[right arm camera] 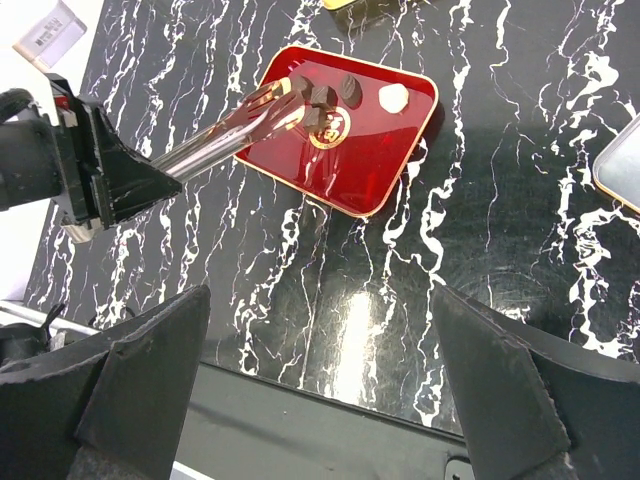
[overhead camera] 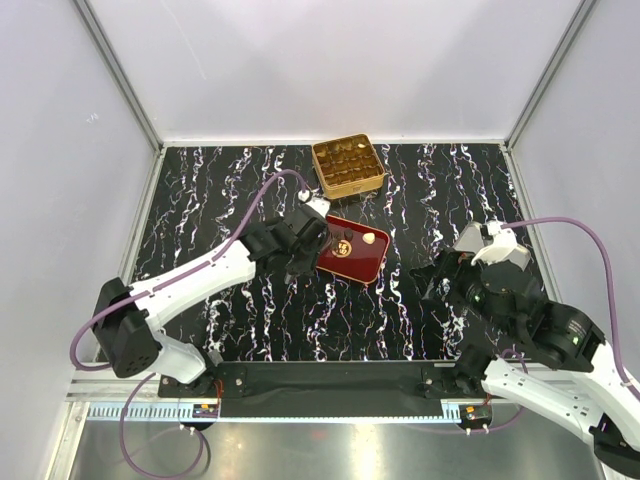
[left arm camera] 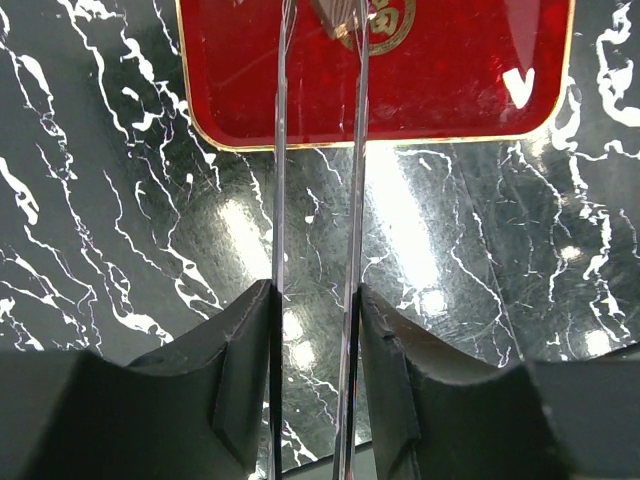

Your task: Pack the chocolate

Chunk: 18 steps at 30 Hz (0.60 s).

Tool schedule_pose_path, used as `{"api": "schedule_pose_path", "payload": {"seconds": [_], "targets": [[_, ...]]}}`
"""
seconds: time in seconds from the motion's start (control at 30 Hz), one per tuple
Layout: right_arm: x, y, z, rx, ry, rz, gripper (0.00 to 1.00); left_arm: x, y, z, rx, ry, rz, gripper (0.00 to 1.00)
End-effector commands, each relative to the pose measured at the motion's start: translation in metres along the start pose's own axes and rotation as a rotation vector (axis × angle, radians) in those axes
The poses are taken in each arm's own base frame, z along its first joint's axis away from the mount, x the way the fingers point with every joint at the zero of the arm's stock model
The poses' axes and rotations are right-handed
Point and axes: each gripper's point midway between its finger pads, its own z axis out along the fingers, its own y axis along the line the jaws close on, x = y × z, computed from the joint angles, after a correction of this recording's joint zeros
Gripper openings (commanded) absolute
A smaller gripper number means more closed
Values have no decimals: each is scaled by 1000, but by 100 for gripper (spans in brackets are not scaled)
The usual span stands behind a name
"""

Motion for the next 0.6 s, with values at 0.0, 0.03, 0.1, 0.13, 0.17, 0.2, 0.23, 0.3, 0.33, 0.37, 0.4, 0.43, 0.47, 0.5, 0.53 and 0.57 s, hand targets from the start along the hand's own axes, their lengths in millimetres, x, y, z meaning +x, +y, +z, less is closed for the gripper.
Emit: {"api": "schedule_pose_path", "payload": {"seconds": [0.0, 0.03, 0.1, 0.13, 0.17, 0.2, 0.23, 0.3, 0.33, 0.37, 0.4, 0.43, 0.47, 0.5, 0.53, 0.57], "targets": [[-3, -4, -4, 11, -21, 22, 100, -15, -4, 5, -4, -66, -29, 42], [-4, -4, -4, 11, -24, 23, 100, -15, -6, 8, 0, -63, -25, 42], [-4, -6, -3, 20, -28, 21, 100, -14, -8, 10, 9, -61, -23, 42], [-4, -6, -2, 23, -31, 18, 100, -14, -10, 12, 13, -62, -22, 42], [-4, -6, -2, 24, -32, 15, 100, -12, -10, 14, 15, -53, -23, 43], [-5, -7, -1, 29, -36, 16, 100, -12, -11, 15, 17, -54, -25, 43], [-5, -6, 0, 33, -36, 14, 100, -11, -11, 16, 19, -50, -24, 43], [-6, -5, 1, 33, -34, 9, 100, -8, -12, 20, 16, -42, -26, 43], [-6, -4, 1, 31, -34, 8, 100, -6, -11, 21, 15, -39, -28, 43], [-6, -4, 1, 33, -34, 7, 100, -5, -11, 22, 13, -34, -31, 43], [-8, -3, 1, 29, -38, 8, 100, -3, -11, 23, 12, -31, -32, 43], [-8, -3, 1, 30, -37, 7, 100, -2, -12, 24, 13, -28, -30, 43], [-8, -3, 2, 29, -39, 4, 100, -1, -13, 24, 17, -23, -31, 43], [-9, -2, 1, 25, -43, 7, 100, 0, -14, 24, 18, -21, -31, 43], [-10, -3, 0, 26, -44, 5, 100, 0, -14, 24, 23, -19, -31, 43], [-10, -3, 0, 24, -46, 8, 100, 0, -16, 23, 29, -18, -30, 44]]}}
